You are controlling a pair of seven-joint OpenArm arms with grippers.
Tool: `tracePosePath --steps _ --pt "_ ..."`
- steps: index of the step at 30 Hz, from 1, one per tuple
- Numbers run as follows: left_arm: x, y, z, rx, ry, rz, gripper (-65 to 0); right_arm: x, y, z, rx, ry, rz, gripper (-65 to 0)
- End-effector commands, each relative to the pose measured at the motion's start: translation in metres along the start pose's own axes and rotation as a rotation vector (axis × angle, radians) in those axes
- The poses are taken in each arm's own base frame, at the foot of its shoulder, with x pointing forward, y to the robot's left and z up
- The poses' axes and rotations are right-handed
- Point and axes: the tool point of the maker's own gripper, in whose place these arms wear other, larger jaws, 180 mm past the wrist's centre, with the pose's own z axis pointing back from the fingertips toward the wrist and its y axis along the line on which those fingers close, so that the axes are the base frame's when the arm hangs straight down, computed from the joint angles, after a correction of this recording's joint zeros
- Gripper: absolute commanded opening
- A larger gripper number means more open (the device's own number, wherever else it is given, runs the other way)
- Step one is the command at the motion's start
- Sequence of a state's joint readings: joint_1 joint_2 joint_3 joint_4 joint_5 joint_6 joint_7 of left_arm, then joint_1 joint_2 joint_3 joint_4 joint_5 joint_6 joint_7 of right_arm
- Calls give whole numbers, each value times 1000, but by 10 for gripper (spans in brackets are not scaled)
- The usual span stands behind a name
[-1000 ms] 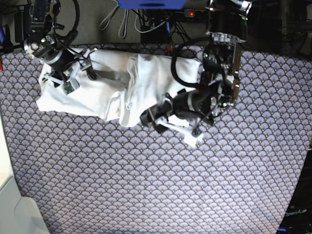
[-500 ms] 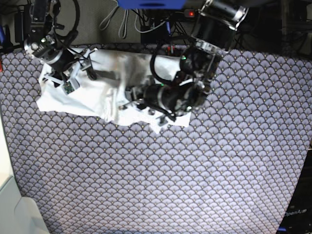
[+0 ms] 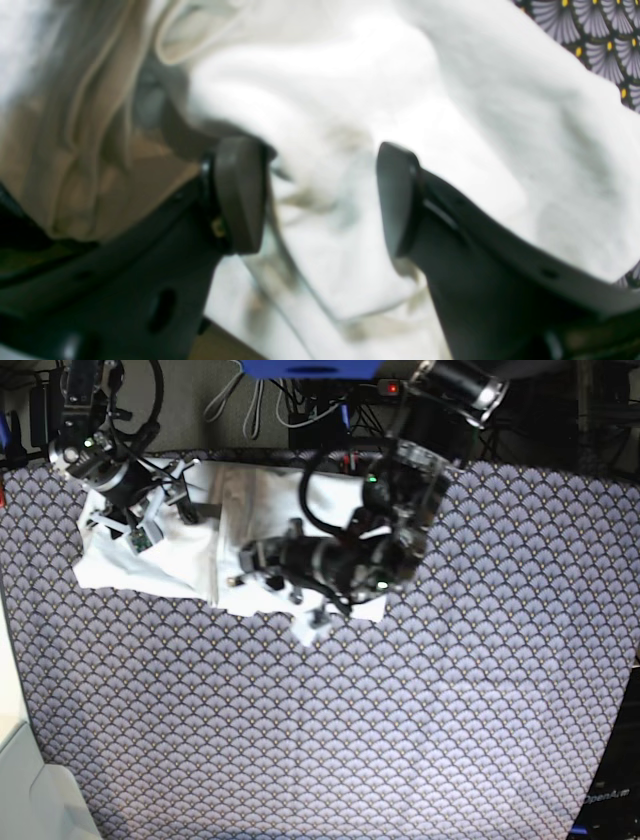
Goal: Fold the T-shirt properly
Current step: 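Lay the folded end down and pull the left gripper back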
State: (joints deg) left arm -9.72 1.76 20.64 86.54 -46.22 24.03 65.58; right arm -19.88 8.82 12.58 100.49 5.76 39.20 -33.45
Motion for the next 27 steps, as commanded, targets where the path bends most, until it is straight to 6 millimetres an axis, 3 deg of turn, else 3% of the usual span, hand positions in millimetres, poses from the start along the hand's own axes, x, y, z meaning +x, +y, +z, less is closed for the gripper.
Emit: tracePosePath --steps 1,5,11,15,19,24,27 --pt "6 -13 12 -44 -29 -23 -648 12 -4 3 -4 -43 15 -291" --pt "24 2 48 -73 -96 -8 -649 13 -4 3 -5 -47 17 -291" --pt "55 90 87 47 -199 165 -646 20 -13 6 -21 -57 40 -291" --pt "52 135 87 126 -175 263 -646 38 -15 16 -41 -98 84 -291" --pt "45 147 78 145 -143 310 -646 58 -25 34 -97 -147 117 -291" --pt "43 150 78 151 -132 313 -642 58 -51 54 -196 -162 84 -240" --pt "43 152 79 155 -133 312 -592 52 -65 62 -249 -163 38 -201"
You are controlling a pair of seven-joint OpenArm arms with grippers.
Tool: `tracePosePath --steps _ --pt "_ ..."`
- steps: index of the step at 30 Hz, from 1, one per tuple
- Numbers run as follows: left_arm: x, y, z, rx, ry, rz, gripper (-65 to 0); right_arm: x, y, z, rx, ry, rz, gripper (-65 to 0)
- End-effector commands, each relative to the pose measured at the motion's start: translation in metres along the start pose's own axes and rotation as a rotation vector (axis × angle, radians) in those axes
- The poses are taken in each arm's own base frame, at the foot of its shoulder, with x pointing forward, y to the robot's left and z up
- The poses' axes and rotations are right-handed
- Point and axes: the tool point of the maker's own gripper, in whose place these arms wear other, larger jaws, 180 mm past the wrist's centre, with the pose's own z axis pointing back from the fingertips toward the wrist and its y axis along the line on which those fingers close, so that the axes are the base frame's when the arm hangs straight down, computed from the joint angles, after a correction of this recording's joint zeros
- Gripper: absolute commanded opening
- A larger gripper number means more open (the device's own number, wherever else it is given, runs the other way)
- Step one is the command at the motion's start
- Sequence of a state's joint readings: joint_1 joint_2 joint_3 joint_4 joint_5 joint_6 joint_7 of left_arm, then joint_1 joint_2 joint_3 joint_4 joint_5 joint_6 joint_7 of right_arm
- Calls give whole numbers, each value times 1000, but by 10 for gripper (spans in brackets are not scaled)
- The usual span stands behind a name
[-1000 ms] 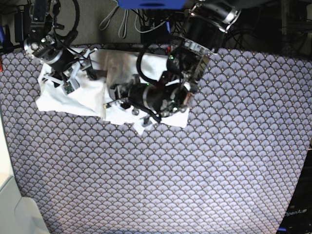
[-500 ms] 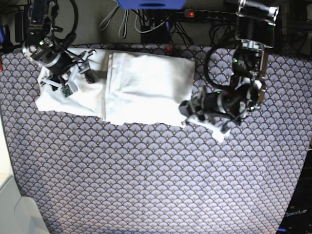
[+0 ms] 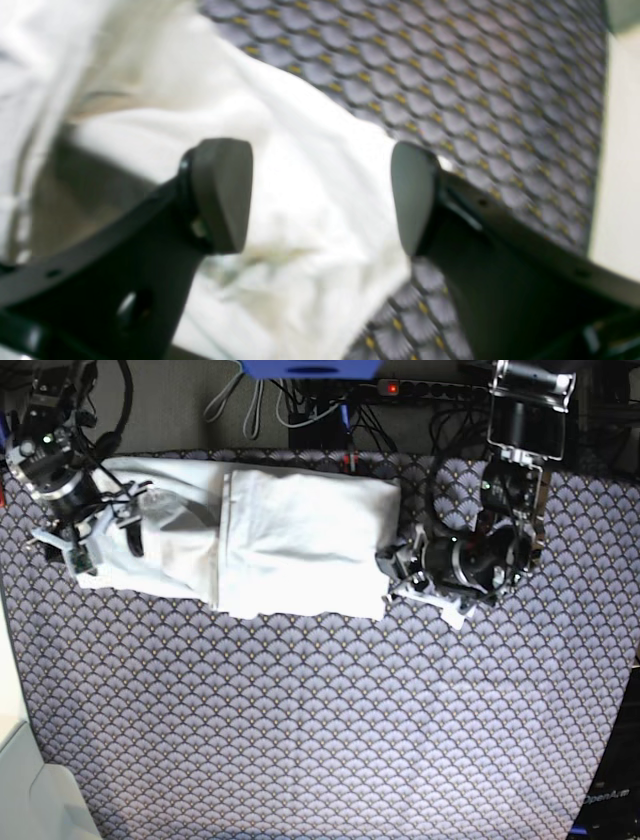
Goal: Fold the T-shirt properly
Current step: 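Lay the folded end down and pull the left gripper back, then grasp the shirt's other end with the right gripper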
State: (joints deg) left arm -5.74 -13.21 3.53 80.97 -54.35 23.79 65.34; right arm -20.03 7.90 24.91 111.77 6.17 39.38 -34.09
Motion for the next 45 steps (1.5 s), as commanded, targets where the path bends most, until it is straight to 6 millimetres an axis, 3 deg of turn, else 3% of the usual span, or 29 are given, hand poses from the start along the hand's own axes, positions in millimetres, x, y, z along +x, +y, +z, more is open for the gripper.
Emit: tracePosePath --steps 1,11,17,21,26,33,45 --pt "7 -7 7 -20 -7 -11 -576 10 -3 3 -7 -41 1 -198" --pt "10 0 11 -4 -15 -15 -395 1 -5 0 -1 -16 -93 -195" --pt "10 -3 11 -12 -15 -17 -336 -23 -43 -13 -55 130 -192 -195" --pt "10 -3 11 -13 -15 -17 -330 -31 -74 -4 -141 164 -250 -191" --pt "11 -4 12 -14 -17 -19 -331 -53 -98 10 -212 250 -340 -121" --pt "12 -4 12 -10 -20 -21 -332 -84 -93 -3 -113 308 -488 -60" --pt "13 -3 12 -7 -21 -18 -333 -89 -78 -13 -48 292 -556 -57"
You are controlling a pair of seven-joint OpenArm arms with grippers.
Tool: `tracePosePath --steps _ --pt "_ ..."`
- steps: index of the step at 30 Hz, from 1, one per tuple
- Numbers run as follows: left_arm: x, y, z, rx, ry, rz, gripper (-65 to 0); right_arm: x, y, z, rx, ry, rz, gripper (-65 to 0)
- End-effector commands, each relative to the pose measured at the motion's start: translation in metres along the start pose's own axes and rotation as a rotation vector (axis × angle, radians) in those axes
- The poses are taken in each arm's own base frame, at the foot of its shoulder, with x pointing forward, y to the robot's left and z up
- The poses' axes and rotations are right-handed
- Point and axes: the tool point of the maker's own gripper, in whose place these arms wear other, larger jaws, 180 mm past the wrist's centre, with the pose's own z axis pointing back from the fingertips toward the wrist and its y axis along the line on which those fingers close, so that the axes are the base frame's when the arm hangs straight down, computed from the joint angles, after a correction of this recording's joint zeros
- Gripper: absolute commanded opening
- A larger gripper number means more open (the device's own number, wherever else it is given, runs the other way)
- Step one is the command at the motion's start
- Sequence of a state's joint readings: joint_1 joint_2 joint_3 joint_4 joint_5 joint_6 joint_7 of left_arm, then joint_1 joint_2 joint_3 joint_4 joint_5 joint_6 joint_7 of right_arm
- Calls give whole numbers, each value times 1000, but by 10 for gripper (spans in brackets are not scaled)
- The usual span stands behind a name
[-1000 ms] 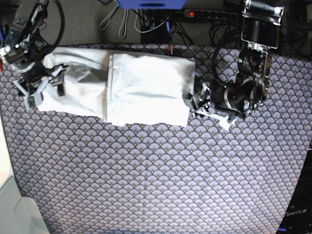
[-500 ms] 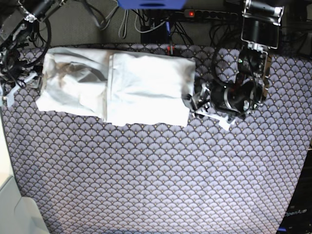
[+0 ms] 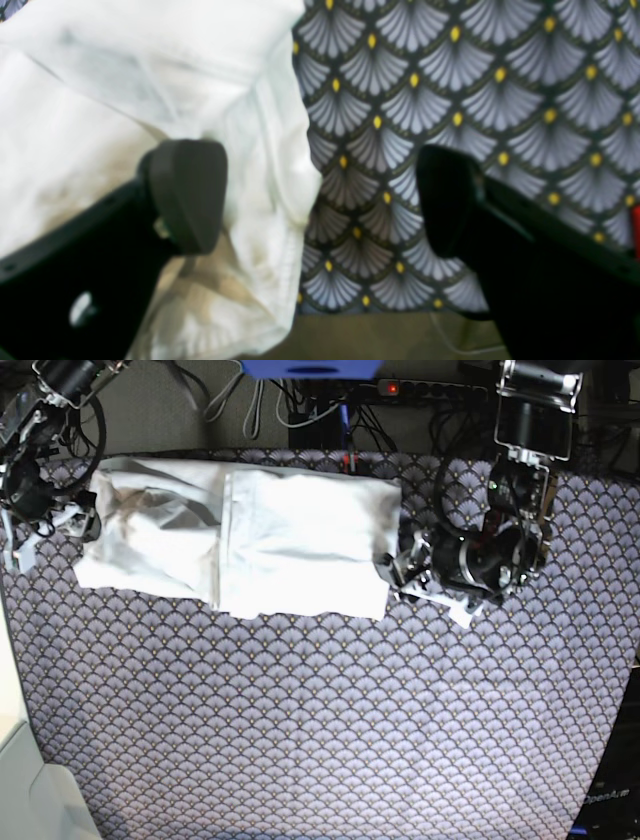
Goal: Fold the T-shirt properly
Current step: 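Grasp the shirt's other end with the right gripper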
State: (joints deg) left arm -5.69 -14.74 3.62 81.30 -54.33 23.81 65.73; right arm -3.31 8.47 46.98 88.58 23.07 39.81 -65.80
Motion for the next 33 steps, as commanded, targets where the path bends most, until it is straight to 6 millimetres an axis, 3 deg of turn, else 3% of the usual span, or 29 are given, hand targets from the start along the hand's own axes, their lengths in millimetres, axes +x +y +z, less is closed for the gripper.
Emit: tracePosePath --steps 1,6,17,33 --pt "9 -11 7 -31 -17 -10 -333 13 -1 3 2 -42 8 -57" --pt "10 -12 7 -32 -19 -12 -333 1 3 -7 30 -4 -14 -57" --pt "10 -12 8 -34 -21 -9 -333 -8 44 -25 123 35 21 -58" --pt "11 -11 8 -34 -23 -5 -333 -8 64 -24 219 -20 -40 -60"
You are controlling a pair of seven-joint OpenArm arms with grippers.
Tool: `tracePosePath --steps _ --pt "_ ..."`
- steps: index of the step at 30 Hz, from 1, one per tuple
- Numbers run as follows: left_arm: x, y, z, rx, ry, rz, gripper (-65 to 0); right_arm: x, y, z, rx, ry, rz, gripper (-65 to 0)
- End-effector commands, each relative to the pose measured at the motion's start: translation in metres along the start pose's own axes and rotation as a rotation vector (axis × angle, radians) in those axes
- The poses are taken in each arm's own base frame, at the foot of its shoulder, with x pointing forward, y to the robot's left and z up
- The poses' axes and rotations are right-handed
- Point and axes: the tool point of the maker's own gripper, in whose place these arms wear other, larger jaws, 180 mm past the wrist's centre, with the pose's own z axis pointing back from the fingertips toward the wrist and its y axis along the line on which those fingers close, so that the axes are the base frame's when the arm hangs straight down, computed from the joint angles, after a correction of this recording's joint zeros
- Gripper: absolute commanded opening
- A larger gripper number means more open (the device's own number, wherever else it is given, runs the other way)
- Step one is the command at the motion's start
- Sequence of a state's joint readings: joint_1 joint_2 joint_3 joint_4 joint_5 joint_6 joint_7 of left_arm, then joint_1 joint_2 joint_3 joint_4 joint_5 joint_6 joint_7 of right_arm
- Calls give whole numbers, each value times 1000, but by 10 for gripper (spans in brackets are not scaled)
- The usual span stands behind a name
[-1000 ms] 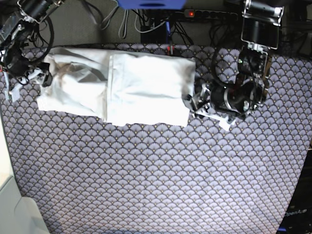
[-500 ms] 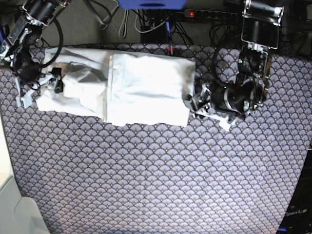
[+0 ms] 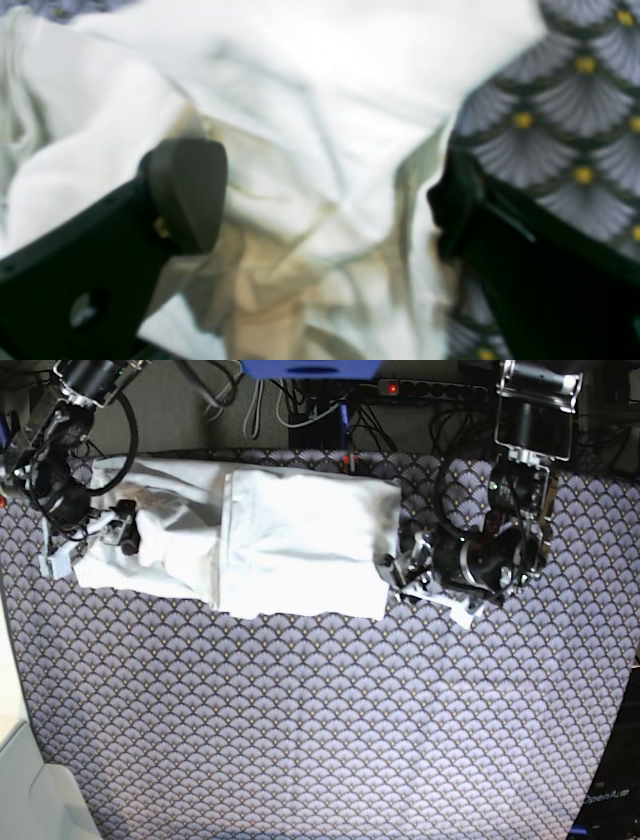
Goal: Fold the T-shirt properly
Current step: 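Grasp the shirt's other end with the right gripper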
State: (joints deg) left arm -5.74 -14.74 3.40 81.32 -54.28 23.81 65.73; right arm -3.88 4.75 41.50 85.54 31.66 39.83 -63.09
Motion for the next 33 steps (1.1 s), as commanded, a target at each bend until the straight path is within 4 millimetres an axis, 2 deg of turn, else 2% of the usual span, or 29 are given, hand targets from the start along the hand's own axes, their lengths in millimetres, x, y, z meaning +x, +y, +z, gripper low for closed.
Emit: tracePosePath --steps 1,13,16,22,33 --pt "10 -12 7 -34 -19 -7 -333 -6 -2 3 -3 33 8 -60" --pt "10 -10 6 -30 -18 -3 -333 -4 1 1 4 33 16 -60" --pt "11 -10 6 -31 -23 -4 -333 -3 -5 3 -9 40 26 -59" --pt "10 -12 6 -34 -22 -3 -333 -13 -9 0 -59 113 79 -57" --pt "11 -11 6 -32 -23 -2 -333 -15 1 -6 -35 115 85 -56"
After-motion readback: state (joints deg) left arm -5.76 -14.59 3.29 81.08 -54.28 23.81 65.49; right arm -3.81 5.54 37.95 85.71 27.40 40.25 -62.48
